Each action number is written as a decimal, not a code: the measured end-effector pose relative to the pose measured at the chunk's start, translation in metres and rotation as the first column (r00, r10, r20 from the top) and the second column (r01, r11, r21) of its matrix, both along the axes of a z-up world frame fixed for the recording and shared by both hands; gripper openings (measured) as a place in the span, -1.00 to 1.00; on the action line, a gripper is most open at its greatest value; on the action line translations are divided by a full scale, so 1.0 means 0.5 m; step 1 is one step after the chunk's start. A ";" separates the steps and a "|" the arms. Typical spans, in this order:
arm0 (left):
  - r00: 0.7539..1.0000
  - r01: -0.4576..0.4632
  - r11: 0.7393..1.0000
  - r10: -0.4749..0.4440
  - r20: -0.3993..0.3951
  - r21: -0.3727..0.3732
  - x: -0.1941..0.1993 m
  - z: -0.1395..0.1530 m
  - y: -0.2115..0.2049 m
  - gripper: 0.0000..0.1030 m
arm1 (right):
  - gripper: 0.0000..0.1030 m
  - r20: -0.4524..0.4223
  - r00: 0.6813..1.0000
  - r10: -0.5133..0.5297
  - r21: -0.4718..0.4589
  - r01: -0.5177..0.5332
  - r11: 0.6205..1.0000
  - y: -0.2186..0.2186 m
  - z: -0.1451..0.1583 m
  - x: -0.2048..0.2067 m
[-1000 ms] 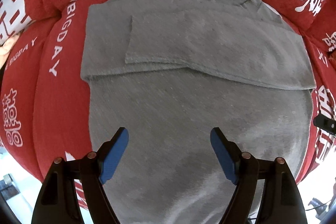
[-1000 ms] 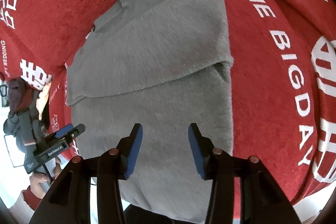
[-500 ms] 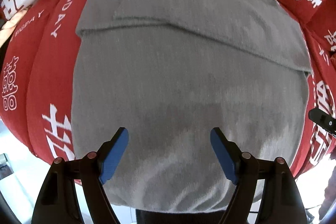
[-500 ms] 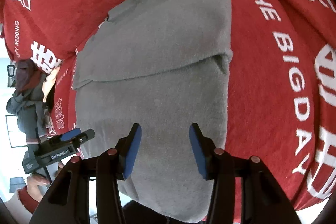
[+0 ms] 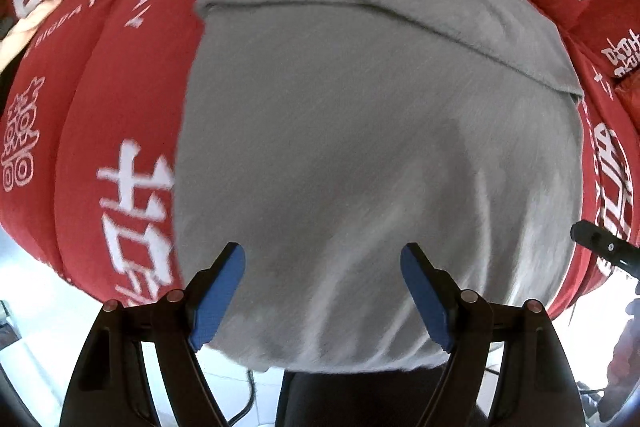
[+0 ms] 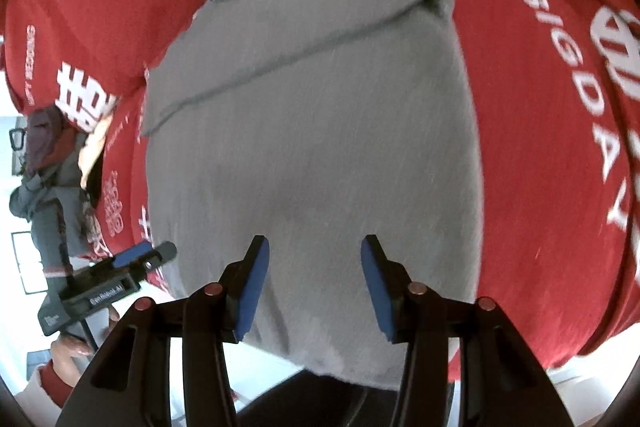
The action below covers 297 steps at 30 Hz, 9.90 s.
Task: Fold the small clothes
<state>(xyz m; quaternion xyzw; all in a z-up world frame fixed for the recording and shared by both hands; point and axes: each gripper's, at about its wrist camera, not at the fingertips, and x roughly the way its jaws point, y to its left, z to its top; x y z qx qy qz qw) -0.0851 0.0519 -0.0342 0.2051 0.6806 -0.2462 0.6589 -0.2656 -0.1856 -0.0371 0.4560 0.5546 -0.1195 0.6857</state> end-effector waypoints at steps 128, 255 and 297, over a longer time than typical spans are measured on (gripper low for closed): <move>0.967 -0.204 0.933 0.239 0.085 -0.296 0.431 -0.039 -0.192 0.09 | -0.36 0.303 0.933 -0.192 0.100 0.169 0.981 -0.382 -0.050 0.326; 0.987 0.095 0.936 -0.134 -0.093 -0.338 0.301 -0.047 0.167 -0.87 | -0.92 0.052 0.936 -0.348 0.309 0.316 0.897 0.063 -0.155 0.190; 0.982 -0.116 0.982 0.135 0.128 -0.148 0.412 0.001 -0.005 0.34 | -0.65 -0.117 0.865 -0.488 -0.118 0.475 0.872 -0.196 -0.023 -0.012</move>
